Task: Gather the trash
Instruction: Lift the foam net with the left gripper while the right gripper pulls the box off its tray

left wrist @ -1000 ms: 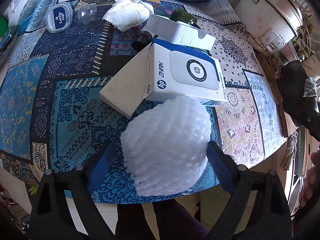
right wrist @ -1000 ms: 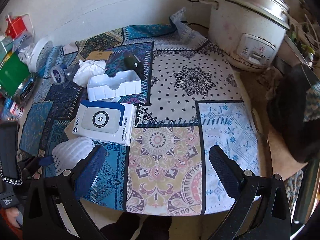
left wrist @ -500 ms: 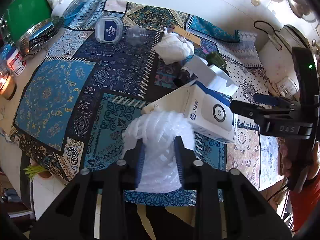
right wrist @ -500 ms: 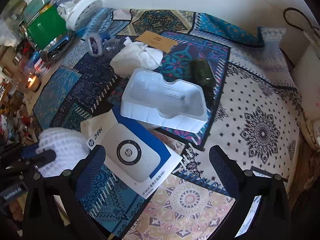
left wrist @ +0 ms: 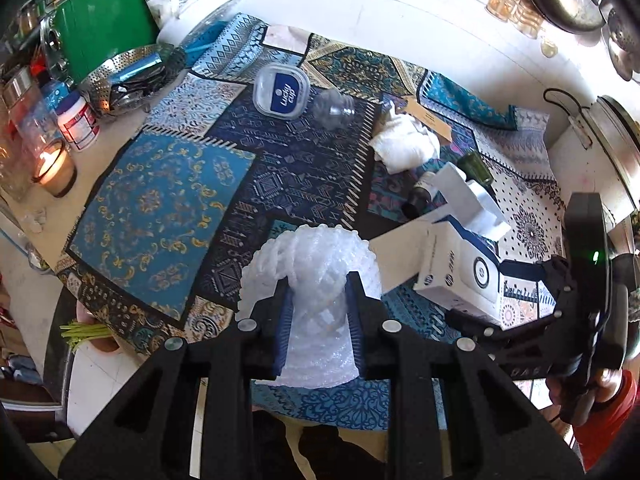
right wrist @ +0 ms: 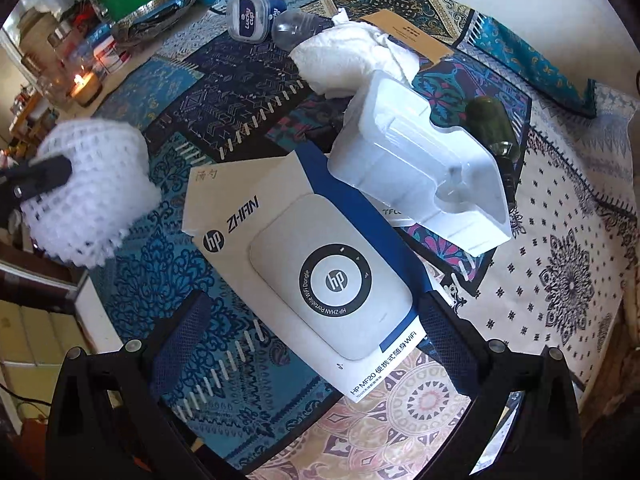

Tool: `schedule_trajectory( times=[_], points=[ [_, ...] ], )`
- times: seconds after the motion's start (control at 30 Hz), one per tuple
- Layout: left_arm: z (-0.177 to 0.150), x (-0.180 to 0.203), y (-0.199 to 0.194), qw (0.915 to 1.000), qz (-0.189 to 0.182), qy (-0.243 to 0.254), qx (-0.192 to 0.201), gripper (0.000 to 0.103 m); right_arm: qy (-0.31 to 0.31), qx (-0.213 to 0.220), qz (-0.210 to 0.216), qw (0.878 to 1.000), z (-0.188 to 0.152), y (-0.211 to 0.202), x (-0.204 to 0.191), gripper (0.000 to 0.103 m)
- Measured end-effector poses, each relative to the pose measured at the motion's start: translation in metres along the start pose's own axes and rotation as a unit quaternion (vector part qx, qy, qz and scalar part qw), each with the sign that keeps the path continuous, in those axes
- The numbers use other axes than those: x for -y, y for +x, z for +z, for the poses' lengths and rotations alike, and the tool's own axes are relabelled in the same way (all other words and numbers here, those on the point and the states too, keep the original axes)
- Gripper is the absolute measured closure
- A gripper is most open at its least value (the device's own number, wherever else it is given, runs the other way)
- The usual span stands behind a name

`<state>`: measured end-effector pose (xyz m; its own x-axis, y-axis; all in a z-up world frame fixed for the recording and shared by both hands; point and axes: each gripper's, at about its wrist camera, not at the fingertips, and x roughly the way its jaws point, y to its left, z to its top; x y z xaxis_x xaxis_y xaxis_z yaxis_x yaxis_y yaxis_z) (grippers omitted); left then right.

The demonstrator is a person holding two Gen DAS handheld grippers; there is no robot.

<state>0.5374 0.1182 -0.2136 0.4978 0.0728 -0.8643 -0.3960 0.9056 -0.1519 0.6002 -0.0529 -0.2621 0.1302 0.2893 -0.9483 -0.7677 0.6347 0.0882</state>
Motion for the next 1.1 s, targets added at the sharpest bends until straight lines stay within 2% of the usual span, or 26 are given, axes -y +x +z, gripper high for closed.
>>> schedule_trajectory(
  times=[0.13, 0.27, 0.5, 0.57, 0.63, 0.7, 0.77, 1.1],
  points=[
    [0.01, -0.009, -0.011, 0.9997, 0.007, 0.002, 0.022, 0.078, -0.032, 0.003, -0.053, 0.998, 0.007, 0.008, -0.011, 0.0],
    [0.017, -0.016, -0.023, 0.9989, 0.01, 0.009, 0.045, 0.078, -0.051, 0.007, -0.07, 0.996, 0.018, 0.015, -0.014, 0.0],
    [0.02, -0.019, -0.025, 0.9986, 0.01, 0.016, 0.05, 0.078, -0.045, -0.017, -0.031, 0.998, 0.043, 0.039, -0.004, 0.002],
    [0.02, -0.019, -0.025, 0.9986, 0.009, 0.016, 0.05, 0.078, -0.034, -0.017, -0.011, 0.999, 0.049, 0.043, 0.001, 0.009],
    [0.018, -0.018, -0.025, 0.9985, 0.01, 0.018, 0.05, 0.078, -0.024, -0.006, 0.003, 1.0, 0.05, 0.04, 0.005, 0.023],
    [0.017, -0.018, -0.025, 0.9986, 0.008, 0.017, 0.05, 0.078, -0.013, 0.001, 0.02, 1.0, 0.048, 0.035, 0.009, 0.028],
    [0.016, -0.017, -0.024, 0.9987, 0.005, 0.014, 0.048, 0.078, -0.003, 0.013, 0.033, 0.999, 0.042, 0.027, 0.011, 0.028],
    [0.005, 0.004, -0.038, 0.9984, -0.002, 0.015, 0.054, 0.078, 0.035, 0.063, 0.042, 0.997, -0.002, -0.023, 0.011, 0.028]
  ],
)
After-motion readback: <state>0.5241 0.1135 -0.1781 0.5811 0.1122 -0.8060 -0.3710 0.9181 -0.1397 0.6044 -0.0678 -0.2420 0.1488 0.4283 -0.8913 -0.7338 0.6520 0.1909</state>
